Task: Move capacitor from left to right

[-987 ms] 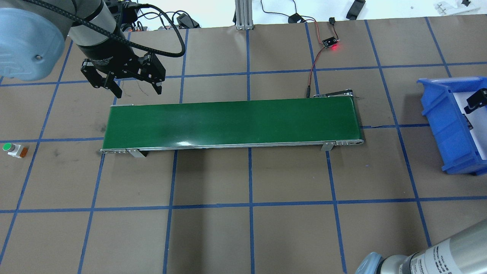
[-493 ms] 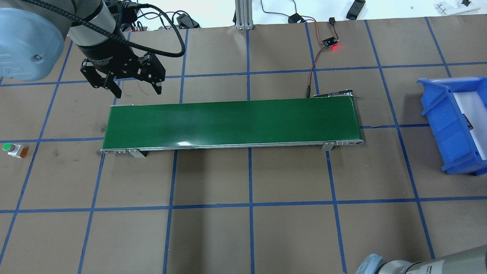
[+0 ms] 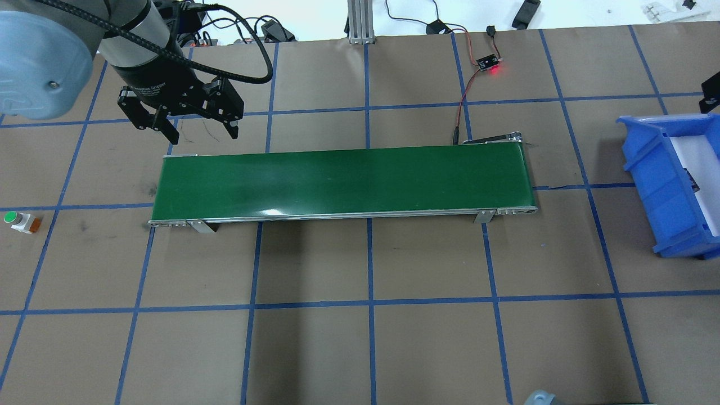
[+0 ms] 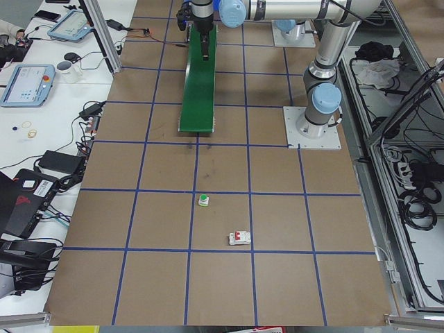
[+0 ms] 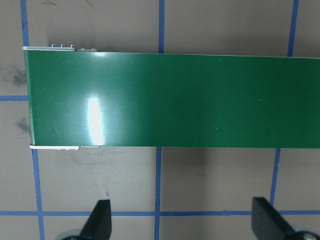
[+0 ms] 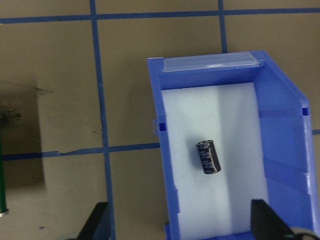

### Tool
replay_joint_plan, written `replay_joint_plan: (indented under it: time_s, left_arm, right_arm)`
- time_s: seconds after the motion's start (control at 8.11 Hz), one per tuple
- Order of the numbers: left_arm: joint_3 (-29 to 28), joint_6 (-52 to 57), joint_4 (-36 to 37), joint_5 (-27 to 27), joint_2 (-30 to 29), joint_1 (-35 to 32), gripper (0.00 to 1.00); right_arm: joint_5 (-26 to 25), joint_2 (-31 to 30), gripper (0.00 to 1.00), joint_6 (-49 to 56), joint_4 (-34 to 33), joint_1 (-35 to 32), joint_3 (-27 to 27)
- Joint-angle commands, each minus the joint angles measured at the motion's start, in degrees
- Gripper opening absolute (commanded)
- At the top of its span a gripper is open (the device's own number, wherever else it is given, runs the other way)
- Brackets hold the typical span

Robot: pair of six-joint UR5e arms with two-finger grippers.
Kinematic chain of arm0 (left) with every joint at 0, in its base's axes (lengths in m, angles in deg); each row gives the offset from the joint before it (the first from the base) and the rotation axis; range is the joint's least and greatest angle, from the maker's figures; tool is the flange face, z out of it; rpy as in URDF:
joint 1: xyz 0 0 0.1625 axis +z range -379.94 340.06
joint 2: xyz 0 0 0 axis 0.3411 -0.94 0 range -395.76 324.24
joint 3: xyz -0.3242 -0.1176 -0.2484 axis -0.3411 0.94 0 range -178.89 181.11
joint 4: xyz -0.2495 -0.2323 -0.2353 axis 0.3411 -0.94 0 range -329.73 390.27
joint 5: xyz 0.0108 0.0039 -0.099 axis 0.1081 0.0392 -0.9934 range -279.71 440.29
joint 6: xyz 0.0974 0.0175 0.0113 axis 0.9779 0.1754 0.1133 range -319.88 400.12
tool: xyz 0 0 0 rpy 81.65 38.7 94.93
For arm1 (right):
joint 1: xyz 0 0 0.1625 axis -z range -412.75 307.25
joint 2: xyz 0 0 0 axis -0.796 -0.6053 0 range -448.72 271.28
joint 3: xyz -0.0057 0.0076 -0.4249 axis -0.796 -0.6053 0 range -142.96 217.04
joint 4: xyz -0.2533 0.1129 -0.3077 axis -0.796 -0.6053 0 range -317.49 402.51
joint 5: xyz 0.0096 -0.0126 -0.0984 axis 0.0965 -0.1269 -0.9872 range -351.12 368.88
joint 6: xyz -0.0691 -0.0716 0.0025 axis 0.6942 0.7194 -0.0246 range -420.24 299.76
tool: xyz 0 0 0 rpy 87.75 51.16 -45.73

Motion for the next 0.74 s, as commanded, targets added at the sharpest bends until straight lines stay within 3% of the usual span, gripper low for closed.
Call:
replay_joint_plan:
  time_s: [0.0, 0.37, 0.62]
  left_arm:
    - [0.08, 0.00, 0.07, 0.00, -0.04, 0.03, 0.98]
    - [-0.01, 0.00, 0.16, 0.00, -0.04, 0.03, 0.99]
    - [0.08, 0.00, 0.07, 0.00, -0.04, 0.03, 0.99]
  right_arm:
    - [0.12, -2.82, 1.00, -10.09, 5.14, -8.88, -0.18]
    - [0.03, -5.21, 1.00, -25.99, 5.14, -23.29, -0.19]
    - [-0.05, -4.77, 1.00, -30.32, 5.14, -29.46, -0.19]
